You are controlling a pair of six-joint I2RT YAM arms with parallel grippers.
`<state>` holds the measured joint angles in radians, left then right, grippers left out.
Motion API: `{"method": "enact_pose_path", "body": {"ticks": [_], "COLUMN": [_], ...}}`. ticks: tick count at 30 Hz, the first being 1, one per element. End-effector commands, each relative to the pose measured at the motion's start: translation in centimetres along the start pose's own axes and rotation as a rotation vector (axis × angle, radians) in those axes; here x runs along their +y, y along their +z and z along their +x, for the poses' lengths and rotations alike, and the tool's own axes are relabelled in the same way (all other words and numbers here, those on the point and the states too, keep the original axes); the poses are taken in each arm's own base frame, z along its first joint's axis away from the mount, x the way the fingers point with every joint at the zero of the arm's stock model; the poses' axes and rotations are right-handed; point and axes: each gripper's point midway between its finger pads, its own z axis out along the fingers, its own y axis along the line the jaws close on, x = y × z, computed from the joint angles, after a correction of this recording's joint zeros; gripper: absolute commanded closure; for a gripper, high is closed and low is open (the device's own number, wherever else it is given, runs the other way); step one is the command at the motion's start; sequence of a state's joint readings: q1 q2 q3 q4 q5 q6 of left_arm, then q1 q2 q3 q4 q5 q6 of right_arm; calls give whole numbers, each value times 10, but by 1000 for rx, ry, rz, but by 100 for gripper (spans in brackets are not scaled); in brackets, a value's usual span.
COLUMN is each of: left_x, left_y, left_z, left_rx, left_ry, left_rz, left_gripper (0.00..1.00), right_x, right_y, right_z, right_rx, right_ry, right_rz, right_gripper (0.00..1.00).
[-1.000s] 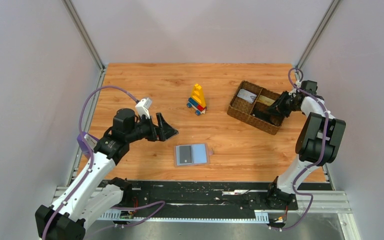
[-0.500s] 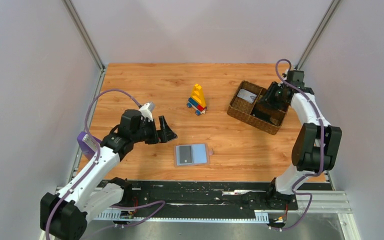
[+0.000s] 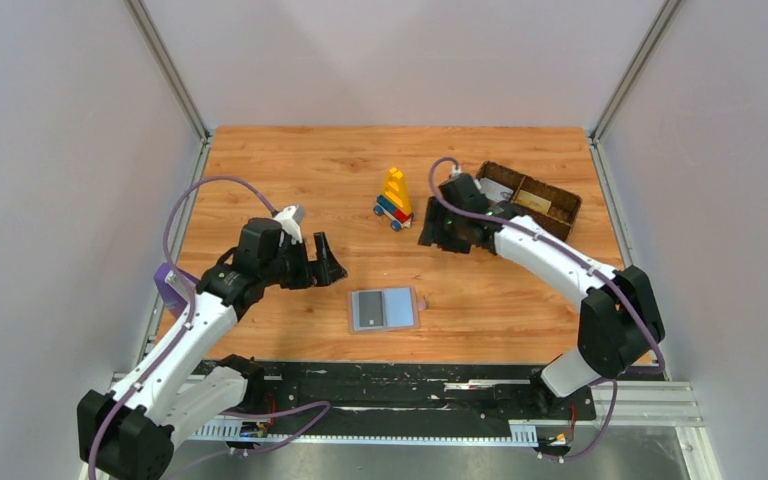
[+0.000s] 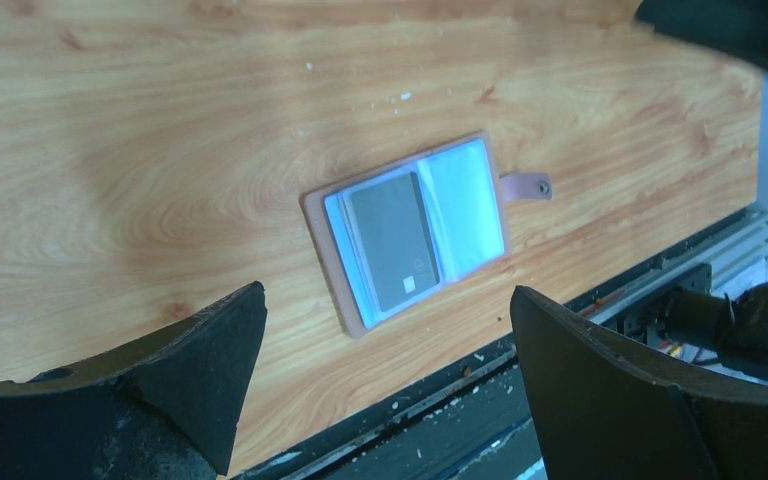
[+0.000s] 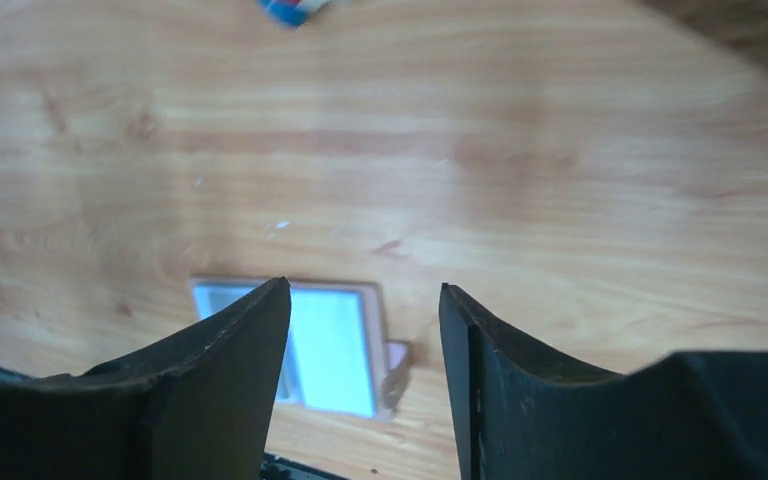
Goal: Take the credit cards out of the card holder
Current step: Remove the credit card from the card holder.
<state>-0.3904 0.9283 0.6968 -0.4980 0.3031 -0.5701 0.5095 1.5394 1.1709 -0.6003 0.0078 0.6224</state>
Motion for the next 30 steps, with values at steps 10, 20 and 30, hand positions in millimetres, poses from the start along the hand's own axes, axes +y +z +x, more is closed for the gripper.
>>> {"method": "enact_pose_path", "body": {"ticks": [10,20,30], "left_x": [-4,-1,1], "left_y": [-62,-87,-85], "left_z": [-46,-52,-52], "left_rx": [-232,-360,-367], "left_ry": [129,120,112], "left_rz": [-102,-122,-126], "left_gripper": [0,0,0], "right_x": [109,125,108], "right_y": [27,49,66], "right_z": [94,148,174], "right_rx": [9,84,130], "right_ry": [-40,-186,-280], "right_rz": [10,92,218], "right_gripper": [30,28,32]}}
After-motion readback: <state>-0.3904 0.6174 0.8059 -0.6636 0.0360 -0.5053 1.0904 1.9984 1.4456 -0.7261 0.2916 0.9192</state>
